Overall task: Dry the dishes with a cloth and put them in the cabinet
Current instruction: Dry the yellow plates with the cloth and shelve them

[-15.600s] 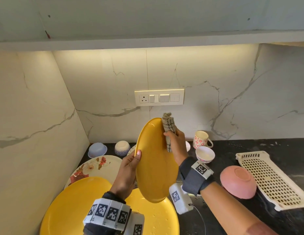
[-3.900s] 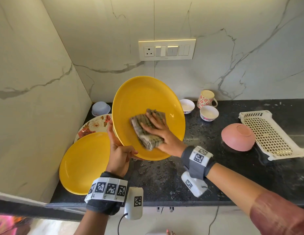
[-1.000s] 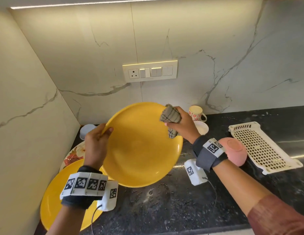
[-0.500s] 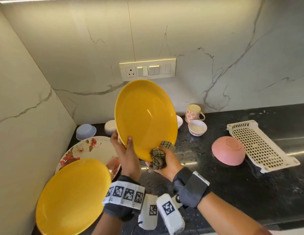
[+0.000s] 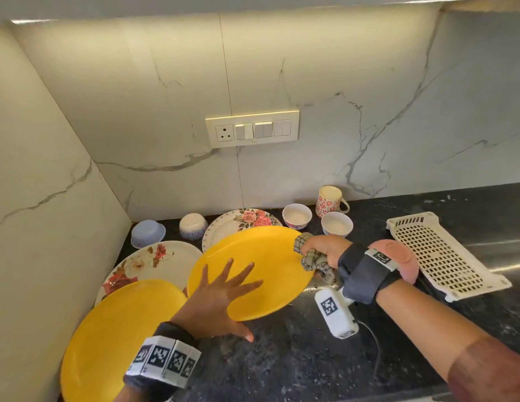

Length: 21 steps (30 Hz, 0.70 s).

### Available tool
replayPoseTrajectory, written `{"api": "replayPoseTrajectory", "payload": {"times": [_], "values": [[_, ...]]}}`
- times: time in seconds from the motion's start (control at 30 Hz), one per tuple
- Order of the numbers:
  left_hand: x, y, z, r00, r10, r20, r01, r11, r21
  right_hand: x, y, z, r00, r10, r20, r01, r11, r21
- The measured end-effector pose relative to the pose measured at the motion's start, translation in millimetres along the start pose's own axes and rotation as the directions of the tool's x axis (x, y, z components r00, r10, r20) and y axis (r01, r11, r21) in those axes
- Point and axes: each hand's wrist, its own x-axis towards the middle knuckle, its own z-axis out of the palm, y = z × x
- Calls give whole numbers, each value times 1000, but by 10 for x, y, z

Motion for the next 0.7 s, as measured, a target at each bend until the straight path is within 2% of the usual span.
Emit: {"api": "replayPoseTrajectory", "payload": {"times": [0.07,0.13,0.2,0.3,0.4,0.47,0.53,0.6,0.7], "values": [[-31,82,18,996,-13,83,26,988,-150,-26,-73,-8,1000,-16,-4,16,1000,-5],[-58,96,41,1000,-2,-11,-1,970,-242,-98,-156,-38,999,-46,18,45,998,48],[-85,101,35,991,-69,-112,17,911,-412,-201,-241,-92,997,-33,73,20,984,174],[-95,161,-28,942,-264,-206,44,708,-705,-329,-311,-193,977,-115,179,54,948,314],[-99,193,-177,810,-547,-211,41,412,-910,-404,-289,-307,950,-280,139,174,843,508],[-119,205,-301,771,-615,-168,-19,241,-970,-411,-223,-369,923,-379,64,247,713,657],[-157,213,-400,772,-614,-164,-115,119,-986,-405,-166,-385,901,-434,8,287,608,741],[-186,217,-459,767,-618,-173,-176,57,-983,-400,-116,-353,905,-424,-29,307,607,733],[-171,231,-494,739,-640,-211,-242,40,-969,-396,-146,-213,902,-429,-38,329,630,703]]}}
